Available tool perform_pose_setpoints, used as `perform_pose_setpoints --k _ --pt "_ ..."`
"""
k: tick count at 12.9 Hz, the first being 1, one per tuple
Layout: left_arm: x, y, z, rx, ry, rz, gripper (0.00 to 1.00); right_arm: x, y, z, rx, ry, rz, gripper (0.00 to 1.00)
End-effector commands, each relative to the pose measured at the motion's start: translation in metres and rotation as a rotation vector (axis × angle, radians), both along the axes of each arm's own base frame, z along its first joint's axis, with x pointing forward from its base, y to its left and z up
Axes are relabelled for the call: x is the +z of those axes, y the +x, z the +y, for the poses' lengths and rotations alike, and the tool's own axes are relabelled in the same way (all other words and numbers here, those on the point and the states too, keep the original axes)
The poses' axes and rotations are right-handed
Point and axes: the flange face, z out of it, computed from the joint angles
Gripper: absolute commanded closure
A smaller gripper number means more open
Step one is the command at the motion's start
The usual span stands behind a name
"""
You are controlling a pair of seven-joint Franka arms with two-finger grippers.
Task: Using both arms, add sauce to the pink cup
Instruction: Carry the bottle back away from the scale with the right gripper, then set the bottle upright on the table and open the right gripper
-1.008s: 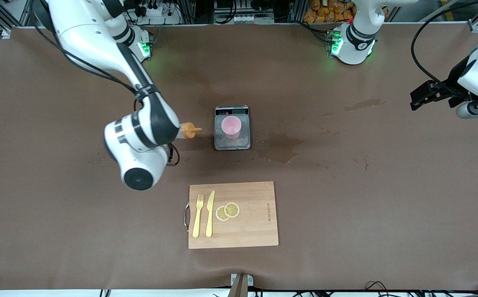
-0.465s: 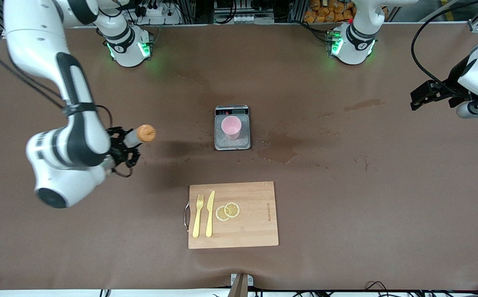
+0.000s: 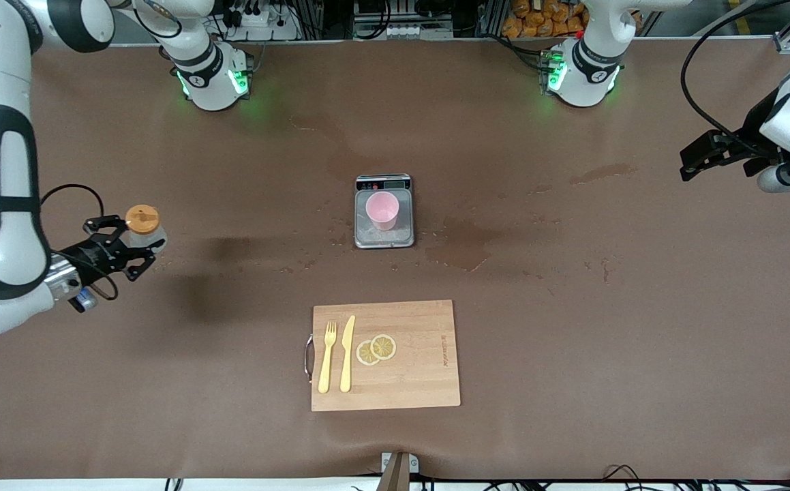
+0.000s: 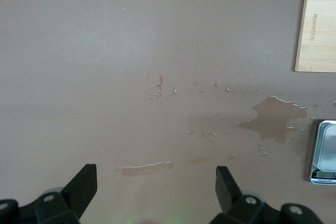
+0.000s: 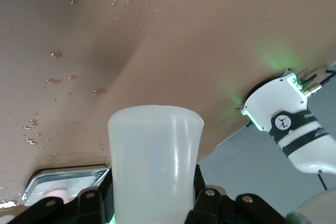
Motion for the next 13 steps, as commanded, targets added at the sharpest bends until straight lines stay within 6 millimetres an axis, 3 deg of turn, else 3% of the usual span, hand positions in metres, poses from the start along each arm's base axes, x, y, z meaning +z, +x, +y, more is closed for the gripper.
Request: perform_pose_setpoints --k 1,2,6,8,10,13 --pt "0.009 -0.006 0.001 -0.010 -0.018 -0.010 0.00 -0.026 -0.006 -0.032 -0.031 0.160 -0.014 0.41" --pt "0.008 -0.006 0.002 -0.008 -0.018 -0.009 0.00 -0.043 -0.009 -0.048 -0.050 0.212 -0.022 0.41" --pt "0.006 -0.006 -0.001 -0.010 -0.017 -0.004 0.00 -0.102 -0.021 -0.082 -0.028 0.333 -0.061 0.41" --pt "0.004 -0.005 -0.001 -0.013 -0.017 -0.003 0.00 -0.129 -0.026 -0.089 -0.039 0.390 -0.081 0.40" --pt "0.005 -0.005 -0.003 -0.016 -0.017 -0.003 0.00 -0.149 -0.032 -0.098 -0.055 0.433 -0.091 0.35" --pt "0.006 -0.005 -0.003 -0.016 -0.018 -0.006 0.00 -0.163 -0.036 -0.105 -0.064 0.445 -0.098 0.34"
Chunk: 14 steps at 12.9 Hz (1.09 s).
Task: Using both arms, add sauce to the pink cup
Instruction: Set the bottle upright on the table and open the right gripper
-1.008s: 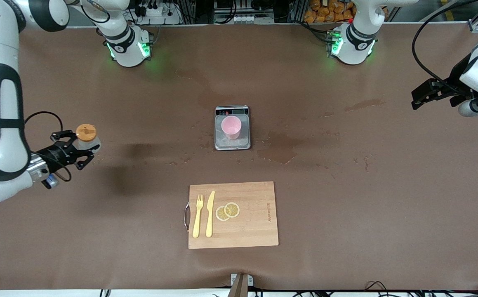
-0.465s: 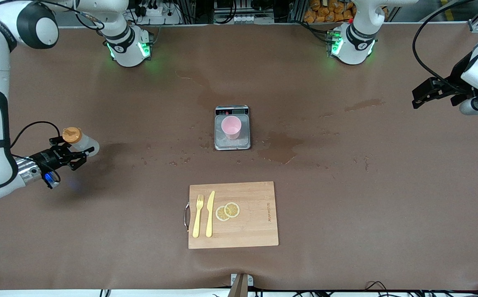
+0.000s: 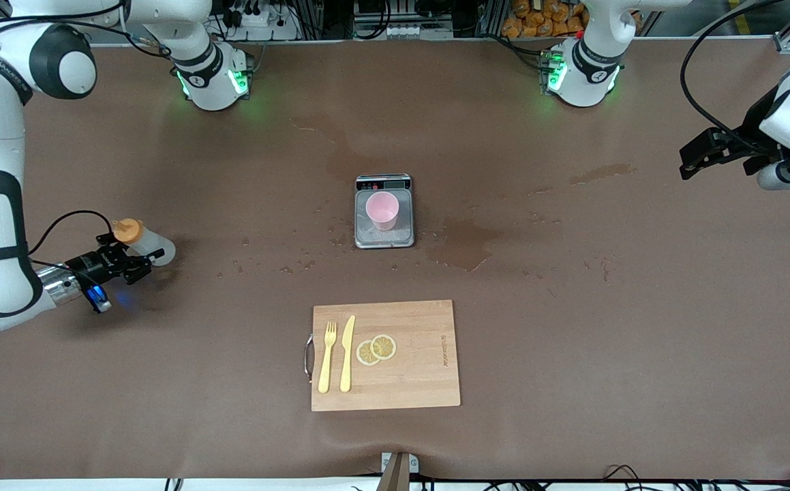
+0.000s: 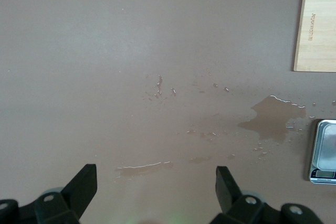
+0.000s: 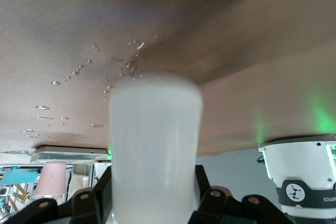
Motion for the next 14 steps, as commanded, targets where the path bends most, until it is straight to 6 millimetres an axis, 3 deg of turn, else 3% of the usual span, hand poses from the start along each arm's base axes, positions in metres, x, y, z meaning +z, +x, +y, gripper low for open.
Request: perform_pose_setpoints --k 1,5,6,7,8,14 --pt "0.005 -0.004 -0.001 -0.012 -0.018 -0.004 0.00 -0.005 -0.002 -0.010 -0.033 0.034 -0.015 0.33" --pt "0.004 -0.003 -0.001 -0.012 -0.017 -0.002 0.00 -0.006 -0.002 -0.012 -0.039 0.035 -0.012 0.33" --pt "0.005 -0.003 -0.002 -0.012 -0.018 -0.004 0.00 -0.003 -0.002 -0.012 -0.042 0.030 -0.005 0.27" --pt "0.005 -0.003 -0.002 -0.012 -0.018 -0.004 0.00 0.003 0.002 -0.011 -0.039 0.020 -0.009 0.07" --pt "0.005 -0.003 0.000 -0.011 -0.018 -0.005 0.00 0.008 0.003 -0.009 -0.055 -0.011 0.019 0.00" --pt "0.010 -0.006 0.003 -0.007 -0.018 -0.013 0.00 0.110 0.032 -0.021 -0.023 -0.037 -0.069 0.00"
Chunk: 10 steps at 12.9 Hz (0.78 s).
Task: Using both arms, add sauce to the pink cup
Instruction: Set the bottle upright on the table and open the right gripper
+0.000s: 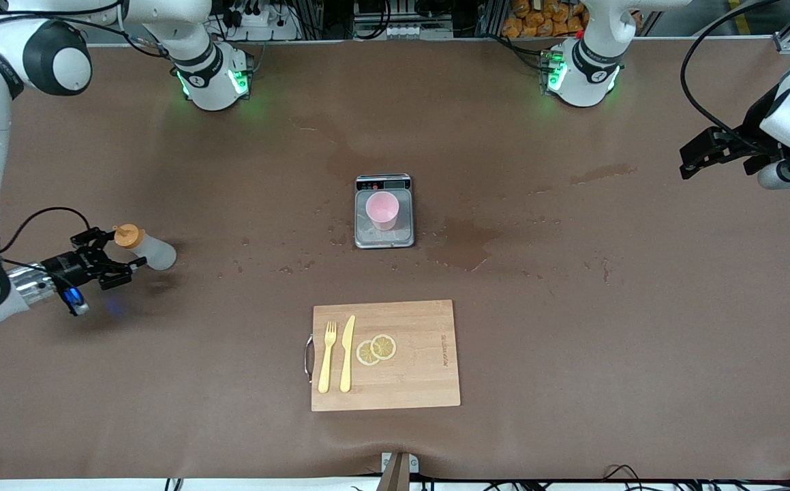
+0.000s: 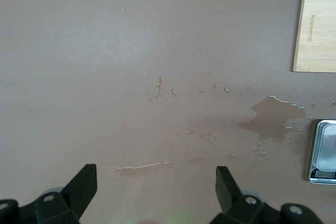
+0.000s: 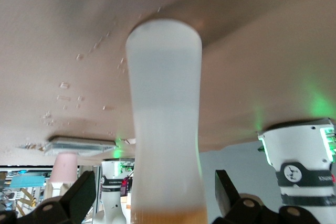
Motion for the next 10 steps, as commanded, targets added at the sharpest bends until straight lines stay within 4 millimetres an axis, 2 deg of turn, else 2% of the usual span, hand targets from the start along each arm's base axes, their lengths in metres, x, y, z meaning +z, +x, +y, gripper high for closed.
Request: perform_pose_setpoints --k 1,4,6,8,10 --pt "0.009 -0.006 0.003 -0.006 -0.018 -0.009 0.00 0.057 0.015 -0.006 -0.005 -0.014 -0.075 0.00" --pt "0.010 -0.006 0.003 -0.006 -0.018 -0.012 0.00 0.110 0.022 0.007 0.015 -0.039 -0.152 0.00" --pt "0.010 -0.006 0.003 -0.008 -0.018 -0.012 0.00 0.148 0.030 0.030 0.047 -0.043 -0.224 0.00" --pt "0.012 -0.007 -0.004 -0.015 -0.018 -0.015 0.00 0.192 0.040 0.082 0.176 -0.148 -0.294 0.00" --pt "0.011 -0.008 -0.008 -0.026 -0.018 -0.013 0.00 0.252 0.036 0.152 0.321 -0.283 -0.364 0.00"
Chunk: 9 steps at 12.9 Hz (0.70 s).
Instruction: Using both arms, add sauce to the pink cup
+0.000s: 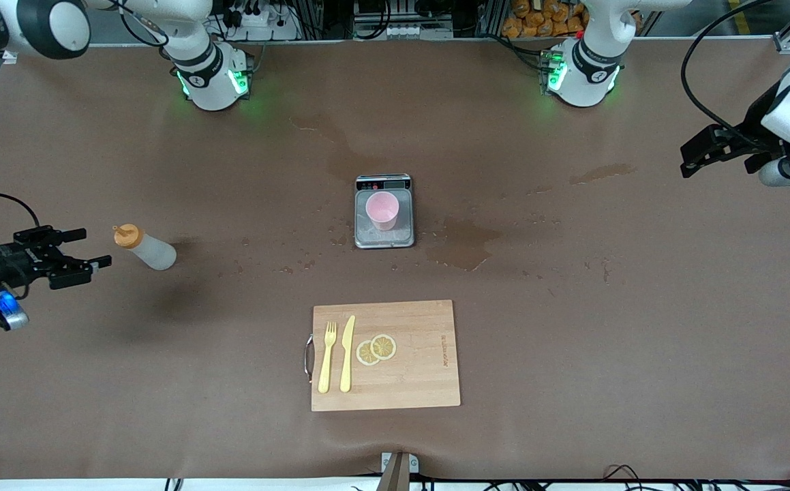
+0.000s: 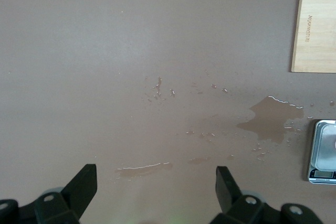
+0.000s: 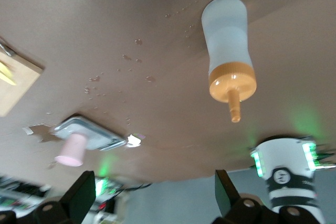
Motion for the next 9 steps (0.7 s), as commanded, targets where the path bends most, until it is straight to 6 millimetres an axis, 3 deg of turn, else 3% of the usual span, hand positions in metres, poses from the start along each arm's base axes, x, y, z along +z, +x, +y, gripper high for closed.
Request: perform_pose_setpoints --k 1,3,6,9 --pt "0.009 -0.006 -0.004 -0.017 -0.019 -0.009 0.00 0.068 -0.009 0.067 0.102 -0.129 -0.089 0.00" --pt "0.009 -0.006 -0.004 -0.019 -0.019 -0.009 0.00 0.094 -0.015 0.082 0.123 -0.142 -0.131 0.00" --pt "0.009 -0.006 -0.005 -0.020 -0.019 -0.009 0.00 0.132 -0.028 0.120 0.171 -0.231 -0.240 0.00" --pt "0.008 -0.006 -0.005 -0.019 -0.019 -0.007 0.00 0.164 -0.045 0.111 0.151 -0.250 -0.369 0.00"
